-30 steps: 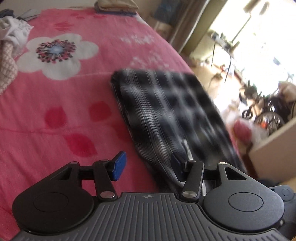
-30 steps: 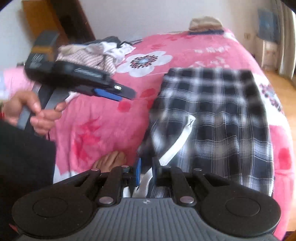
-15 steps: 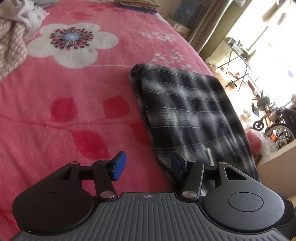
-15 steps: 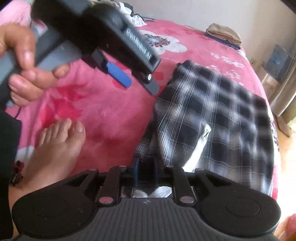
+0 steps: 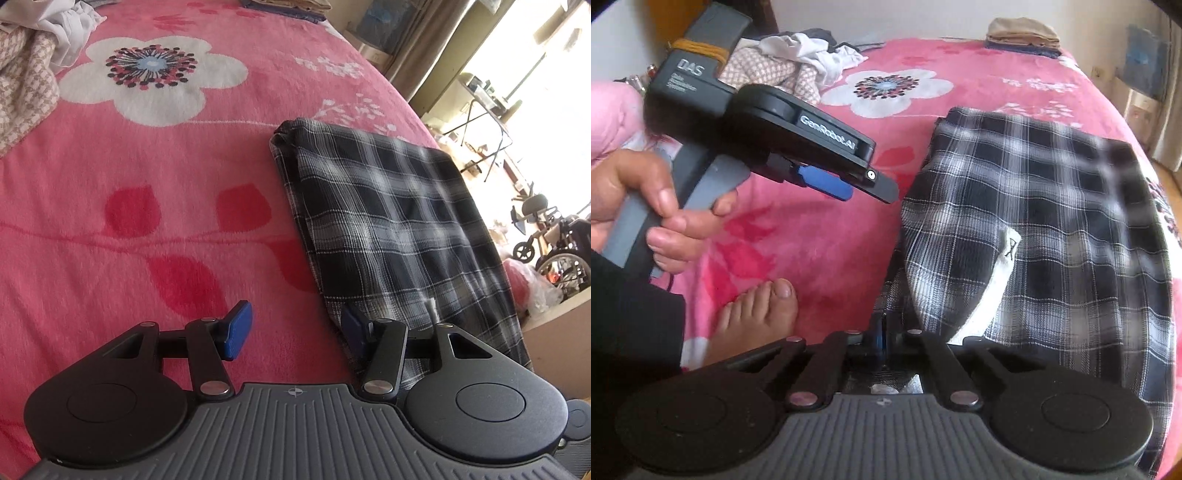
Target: Fold clothes
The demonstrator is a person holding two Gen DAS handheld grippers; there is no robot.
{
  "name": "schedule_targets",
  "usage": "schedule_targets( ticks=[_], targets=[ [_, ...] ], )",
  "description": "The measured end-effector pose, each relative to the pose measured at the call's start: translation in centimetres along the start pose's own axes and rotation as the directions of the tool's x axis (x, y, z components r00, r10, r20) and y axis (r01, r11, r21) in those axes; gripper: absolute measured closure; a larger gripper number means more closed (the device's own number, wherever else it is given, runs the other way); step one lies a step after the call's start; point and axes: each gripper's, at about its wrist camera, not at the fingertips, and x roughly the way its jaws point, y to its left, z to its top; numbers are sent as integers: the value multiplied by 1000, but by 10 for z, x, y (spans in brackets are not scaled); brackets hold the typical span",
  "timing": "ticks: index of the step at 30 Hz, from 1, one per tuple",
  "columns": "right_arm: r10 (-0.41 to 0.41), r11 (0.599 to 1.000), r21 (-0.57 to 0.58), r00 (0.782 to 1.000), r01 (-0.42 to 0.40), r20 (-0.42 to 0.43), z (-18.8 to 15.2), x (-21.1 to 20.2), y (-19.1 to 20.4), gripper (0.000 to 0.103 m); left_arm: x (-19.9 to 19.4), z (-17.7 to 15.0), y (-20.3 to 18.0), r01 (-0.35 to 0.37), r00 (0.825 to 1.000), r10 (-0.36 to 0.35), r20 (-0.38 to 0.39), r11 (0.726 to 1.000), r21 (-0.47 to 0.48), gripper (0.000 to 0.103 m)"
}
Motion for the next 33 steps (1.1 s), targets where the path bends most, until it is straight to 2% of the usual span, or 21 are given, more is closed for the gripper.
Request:
schedule_targets(
  ticks=[7, 11, 14, 16, 20, 24, 27, 29, 31, 33],
  targets=[
    [67, 998, 11, 998, -66, -3, 1, -9, -2, 102, 5, 0, 0, -22, 1000, 22, -8, 999, 25, 50],
    [111, 992, 71, 991, -106, -71, -5, 9, -8, 102, 7, -2, -2, -37, 999, 37, -5, 998, 47, 50],
    [159, 979, 147, 977, -138, -142, -10, 27, -15, 101, 3, -3, -5, -28, 1000, 28, 10, 997, 74, 50],
    [175, 974, 172, 973, -149, -151, -12, 25, -16, 100, 1, -4, -8, -23, 1000, 21, 20, 995, 92, 50],
    [158, 978, 156, 980, -139, -124, -15, -10, -19, 99, -4, -5, -13, -12, 999, 7, 40, 992, 128, 50],
    [93, 985, 159, 976, -62, -197, -40, -38, -33, 98, -8, -6, -25, 24, 998, -33, 52, 987, 161, 50],
    [105, 967, 249, 969, -47, -225, -64, -51, -46, 98, -11, -5, -39, 62, 995, -75, 58, 976, 207, 50],
    [98, 956, 289, 981, -47, -168, -66, -67, -49, 98, -14, -8, -52, 107, 991, -123, 50, 962, 251, 50],
    [38, 957, 291, 995, -9, -94, -63, -83, -49, 98, -15, -13, -67, 148, 986, -165, 32, 941, 304, 50],
    [-26, 952, 302, 998, 40, -51, -62, -92, -52, 98, -11, -20, -85, 176, 983, -185, -14, 907, 383, 50]
  ],
)
